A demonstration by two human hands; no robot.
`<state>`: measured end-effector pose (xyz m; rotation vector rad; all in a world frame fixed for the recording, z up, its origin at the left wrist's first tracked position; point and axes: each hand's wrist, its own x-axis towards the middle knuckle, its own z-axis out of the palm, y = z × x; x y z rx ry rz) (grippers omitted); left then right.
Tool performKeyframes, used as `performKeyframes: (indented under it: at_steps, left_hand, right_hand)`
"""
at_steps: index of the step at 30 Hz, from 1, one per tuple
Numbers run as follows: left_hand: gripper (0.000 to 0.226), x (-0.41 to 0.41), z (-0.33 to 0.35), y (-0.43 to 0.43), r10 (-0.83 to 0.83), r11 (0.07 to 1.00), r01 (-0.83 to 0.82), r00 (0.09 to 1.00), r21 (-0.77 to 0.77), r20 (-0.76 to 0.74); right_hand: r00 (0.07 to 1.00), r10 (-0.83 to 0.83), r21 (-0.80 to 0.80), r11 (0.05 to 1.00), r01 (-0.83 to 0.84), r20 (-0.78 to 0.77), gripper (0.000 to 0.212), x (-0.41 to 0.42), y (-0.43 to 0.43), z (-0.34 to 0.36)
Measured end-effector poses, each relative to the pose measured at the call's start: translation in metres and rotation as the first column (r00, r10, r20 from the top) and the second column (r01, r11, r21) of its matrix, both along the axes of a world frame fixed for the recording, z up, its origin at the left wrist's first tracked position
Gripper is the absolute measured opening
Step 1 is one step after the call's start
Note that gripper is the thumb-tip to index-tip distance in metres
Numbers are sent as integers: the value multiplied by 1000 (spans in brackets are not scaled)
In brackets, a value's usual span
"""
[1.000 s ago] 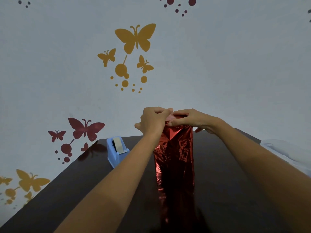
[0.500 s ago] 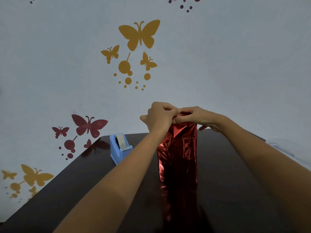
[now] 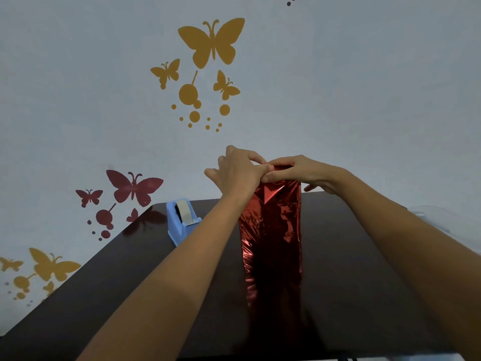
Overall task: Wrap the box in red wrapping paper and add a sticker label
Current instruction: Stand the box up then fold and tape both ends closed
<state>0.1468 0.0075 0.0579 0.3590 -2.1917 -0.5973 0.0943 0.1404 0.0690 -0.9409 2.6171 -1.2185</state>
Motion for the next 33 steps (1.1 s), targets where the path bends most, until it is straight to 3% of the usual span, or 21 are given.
performKeyframes:
  at_steps: [3, 5, 6, 7, 8, 9, 10, 16, 18, 20, 24, 26, 28, 31, 33]
  left_hand:
    - [18, 0, 1, -1, 8, 999, -10, 999, 46, 40]
    - [54, -1, 2, -4, 5, 992, -17, 995, 125, 98]
    - [75, -2, 4, -7, -86, 960, 58, 992, 274, 94]
    - [90, -2, 7, -9, -211, 867, 162, 976, 471, 53]
    - [95, -3, 9, -11, -318, 718, 243, 948, 652, -3]
    - [94, -5, 9, -12, -377, 573, 265, 925, 776, -38]
    - [87, -6, 9, -13, -393, 500, 245, 919, 831, -35]
    - [34, -28, 7, -21, -270, 561, 139, 963, 816, 22]
    - [37, -23, 10, -20, -377, 517, 205, 926, 831, 6]
    - [45, -22, 10, -22, -451, 539, 228, 891, 811, 50]
    - [24, -24, 14, -20, -358, 613, 169, 930, 772, 80]
    - [23, -20, 11, -26, -342, 605, 164, 937, 779, 69]
    - [48, -11, 1, -41, -467, 492, 292, 884, 820, -34]
    - [79, 4, -37, -64, -692, 316, 562, 687, 765, -219]
    - [68, 11, -60, -67, -759, 364, 622, 630, 693, -167]
  right_hand:
    - [1000, -5, -4, 1000, 5, -1, 62, 0, -2, 0]
    - [1000, -7, -3, 1000, 7, -4, 66, 0, -2, 0]
    - [1000, -10, -1, 1000, 10, -5, 67, 1, -2, 0]
    - [1000, -13, -4, 1000, 13, -3, 68, 1, -1, -1]
    - [1000, -13, -11, 1000, 13, 2, 68, 0, 0, -1]
    - [1000, -11, -18, 1000, 11, 5, 67, 1, 1, -2]
    - [1000, -7, -20, 1000, 7, 9, 67, 1, 0, -1]
    - [1000, -7, -27, 1000, 7, 5, 68, 3, 0, 0]
    - [1000, -5, -32, 999, 5, 9, 68, 2, 1, -1]
    - [1000, -2, -49, 999, 3, 14, 64, 1, 2, -2]
    - [1000, -8, -18, 1000, 9, 15, 65, 2, 0, 0]
    - [1000, -7, -9, 1000, 7, 11, 69, 3, 1, -1]
    - [1000, 13, -17, 1000, -13, -7, 69, 4, 3, 0]
    - [999, 47, -121, 992, -48, -10, 71, 5, 3, -3]
    - [996, 87, -305, 949, -73, 33, 74, 6, 2, -11]
